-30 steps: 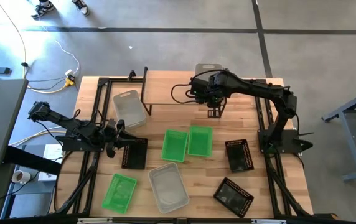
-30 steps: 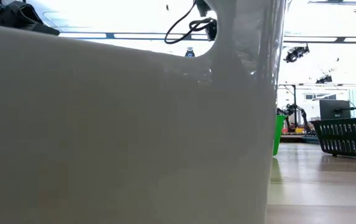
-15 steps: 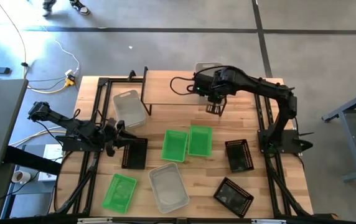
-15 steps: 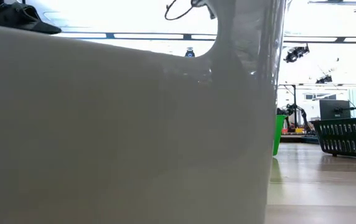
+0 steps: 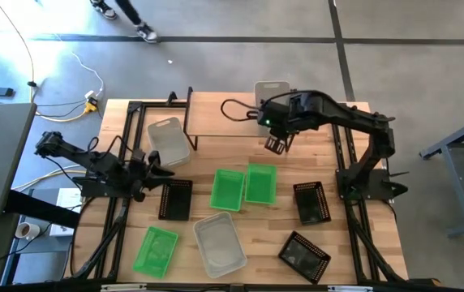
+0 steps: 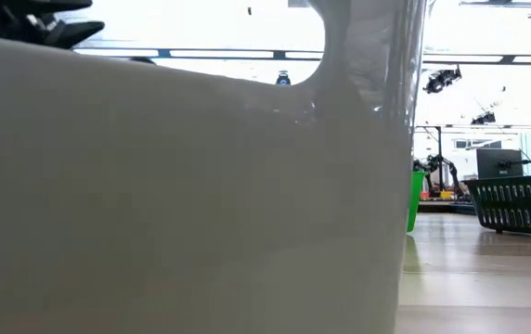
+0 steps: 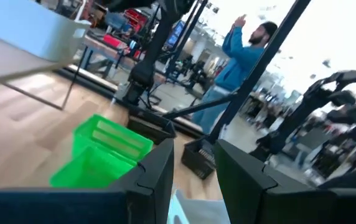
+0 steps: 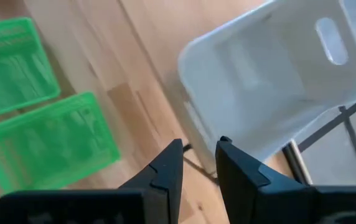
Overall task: Stack baskets on shelf by color
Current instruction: Put the top left black bin on the shelf
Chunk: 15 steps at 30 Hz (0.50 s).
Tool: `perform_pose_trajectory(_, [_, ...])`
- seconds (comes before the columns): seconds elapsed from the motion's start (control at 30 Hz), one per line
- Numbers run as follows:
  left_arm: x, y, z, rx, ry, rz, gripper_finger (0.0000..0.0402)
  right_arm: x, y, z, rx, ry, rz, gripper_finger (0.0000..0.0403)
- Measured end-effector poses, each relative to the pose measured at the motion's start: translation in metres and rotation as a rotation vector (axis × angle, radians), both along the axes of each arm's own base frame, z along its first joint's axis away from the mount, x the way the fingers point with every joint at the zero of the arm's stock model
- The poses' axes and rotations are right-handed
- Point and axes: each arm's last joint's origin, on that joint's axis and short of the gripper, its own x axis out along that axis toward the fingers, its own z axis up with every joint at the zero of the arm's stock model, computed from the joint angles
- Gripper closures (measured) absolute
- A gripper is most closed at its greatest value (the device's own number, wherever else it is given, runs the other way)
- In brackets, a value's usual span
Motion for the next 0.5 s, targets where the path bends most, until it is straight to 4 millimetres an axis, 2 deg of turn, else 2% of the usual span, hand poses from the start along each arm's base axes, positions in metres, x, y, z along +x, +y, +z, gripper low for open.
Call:
perform_pose_trajectory(0.2, [0.001, 0.000, 0.027, 0.078, 0.128, 0.022, 0.0288, -0.001, 0.023, 0.004, -0.031, -0.043, -0.009, 0.0322])
perform_pose_trajectory(0.5, [0.006, -0.002, 0.055, 0.165, 0.461, -0.007, 0.0265, -0.002, 0.044, 0.007, -0.107, -0.081, -0.023, 0.0322])
